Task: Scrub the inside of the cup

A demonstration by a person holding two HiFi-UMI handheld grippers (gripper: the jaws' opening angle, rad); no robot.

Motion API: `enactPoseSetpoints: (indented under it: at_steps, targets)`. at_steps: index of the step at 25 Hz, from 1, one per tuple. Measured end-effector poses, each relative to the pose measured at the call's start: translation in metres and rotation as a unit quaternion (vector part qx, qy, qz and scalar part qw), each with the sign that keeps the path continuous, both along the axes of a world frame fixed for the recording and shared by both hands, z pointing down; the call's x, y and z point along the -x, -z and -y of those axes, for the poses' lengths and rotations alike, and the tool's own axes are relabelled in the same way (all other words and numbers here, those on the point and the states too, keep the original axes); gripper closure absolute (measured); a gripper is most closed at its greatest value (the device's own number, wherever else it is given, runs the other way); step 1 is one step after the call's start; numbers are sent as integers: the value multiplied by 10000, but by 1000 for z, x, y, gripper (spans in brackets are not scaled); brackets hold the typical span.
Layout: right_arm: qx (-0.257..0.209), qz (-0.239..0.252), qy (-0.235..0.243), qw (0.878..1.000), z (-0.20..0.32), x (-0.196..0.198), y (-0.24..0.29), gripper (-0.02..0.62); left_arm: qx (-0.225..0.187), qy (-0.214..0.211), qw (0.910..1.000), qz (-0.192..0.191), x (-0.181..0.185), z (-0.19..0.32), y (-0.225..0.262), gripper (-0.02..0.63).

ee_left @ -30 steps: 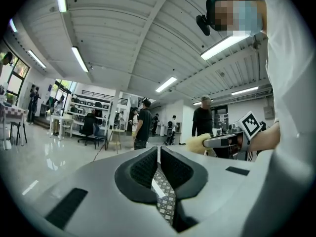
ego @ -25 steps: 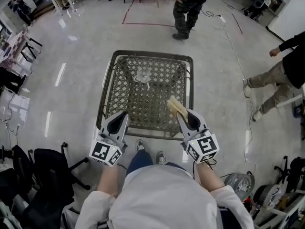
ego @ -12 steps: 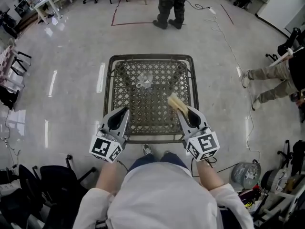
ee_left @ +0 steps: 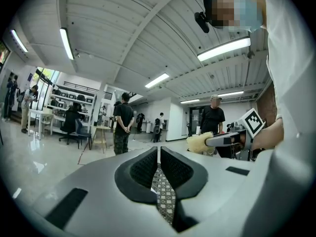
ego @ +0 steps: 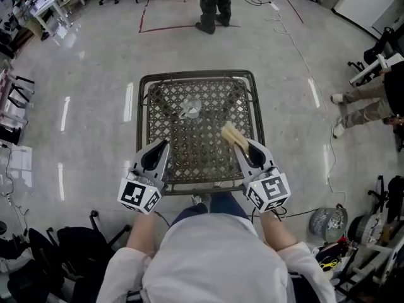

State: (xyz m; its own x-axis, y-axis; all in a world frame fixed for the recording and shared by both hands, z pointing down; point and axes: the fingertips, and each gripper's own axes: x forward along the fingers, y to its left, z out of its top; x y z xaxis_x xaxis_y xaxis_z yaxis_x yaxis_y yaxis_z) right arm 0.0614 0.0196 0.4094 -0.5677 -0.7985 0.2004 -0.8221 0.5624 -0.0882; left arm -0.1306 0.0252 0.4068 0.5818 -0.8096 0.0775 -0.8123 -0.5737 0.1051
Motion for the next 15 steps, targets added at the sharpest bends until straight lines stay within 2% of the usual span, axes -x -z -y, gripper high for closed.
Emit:
enactPoseSetpoints:
  at_steps: [15]
  targets:
    - [64, 36, 388, 9992, 75, -7, -2, 505, -39, 220, 9997, 18, -18, 74, -3, 563]
